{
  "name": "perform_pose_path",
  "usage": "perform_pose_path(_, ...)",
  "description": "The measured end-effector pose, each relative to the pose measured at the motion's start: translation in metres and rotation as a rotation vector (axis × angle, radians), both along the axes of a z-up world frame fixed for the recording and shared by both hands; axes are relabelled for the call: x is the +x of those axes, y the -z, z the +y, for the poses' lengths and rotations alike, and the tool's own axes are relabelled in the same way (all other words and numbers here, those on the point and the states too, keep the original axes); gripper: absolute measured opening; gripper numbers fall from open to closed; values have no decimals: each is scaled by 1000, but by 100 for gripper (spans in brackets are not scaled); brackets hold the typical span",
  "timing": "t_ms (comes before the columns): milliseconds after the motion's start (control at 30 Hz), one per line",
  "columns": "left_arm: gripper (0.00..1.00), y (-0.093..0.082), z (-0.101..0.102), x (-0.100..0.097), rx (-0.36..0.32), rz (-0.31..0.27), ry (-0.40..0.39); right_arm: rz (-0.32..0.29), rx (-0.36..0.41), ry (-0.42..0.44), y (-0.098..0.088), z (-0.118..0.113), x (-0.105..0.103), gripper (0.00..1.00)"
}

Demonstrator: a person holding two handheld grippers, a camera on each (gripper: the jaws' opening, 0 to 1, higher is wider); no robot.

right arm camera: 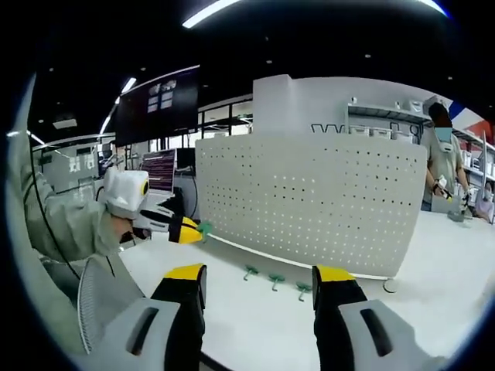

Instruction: Insert the hook assembly into the mounting plate slot until the hook locks in place.

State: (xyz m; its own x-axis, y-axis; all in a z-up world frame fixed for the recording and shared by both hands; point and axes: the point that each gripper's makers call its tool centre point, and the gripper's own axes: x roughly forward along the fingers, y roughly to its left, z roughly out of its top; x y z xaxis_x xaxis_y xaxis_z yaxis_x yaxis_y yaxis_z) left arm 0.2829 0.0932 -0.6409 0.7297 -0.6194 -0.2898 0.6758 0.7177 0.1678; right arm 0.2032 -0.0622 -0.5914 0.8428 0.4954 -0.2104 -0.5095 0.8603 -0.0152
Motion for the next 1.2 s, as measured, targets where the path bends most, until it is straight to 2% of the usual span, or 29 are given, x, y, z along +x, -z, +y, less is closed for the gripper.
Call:
perform_pose_path(33, 3, -7, -1, -2, -15, -30, -3, -4, 0, -5, -2, 1, 0, 54)
perform_pose_path(100, 3, -18, -2, -5, -49, -49, -17, -12, 0, -17, -5, 5, 0, 53)
perform_pose_path(200, 3, -36, -4, -11, -64, -104, -24, -26, 11, -43, -13, 11, -1, 52)
perform_pose_path(467, 3, -73, -17, -28, -142, -174, -20, -64, 26, -92, -31, 26, 0, 47)
perform_pose_path(533, 3, -78, -18, -30, -163, -177, -22, -71, 41, -105, -36, 30, 0, 46)
perform_pose_path(567, 3, -82, -20, -32, -197, -171, -21, -78, 46, -109, -38, 31, 0, 45)
perform_pose_path(767, 3, -93, -25, -38, -256, -166, -26, -105, 94, -144, -57, 43, -2, 41)
perform_pose_path(933, 3, -97, -30, -41, -280, -167, -24, -136, 118, -169, -71, 52, -3, 37)
perform_pose_path(1133, 3, -107, -39, -47, -359, -159, -16, -164, 155, -191, -87, 62, -3, 33)
perform_pose_path(1200, 3, -111, -43, -50, -354, -172, -12, -164, 164, -201, -89, 65, -2, 31)
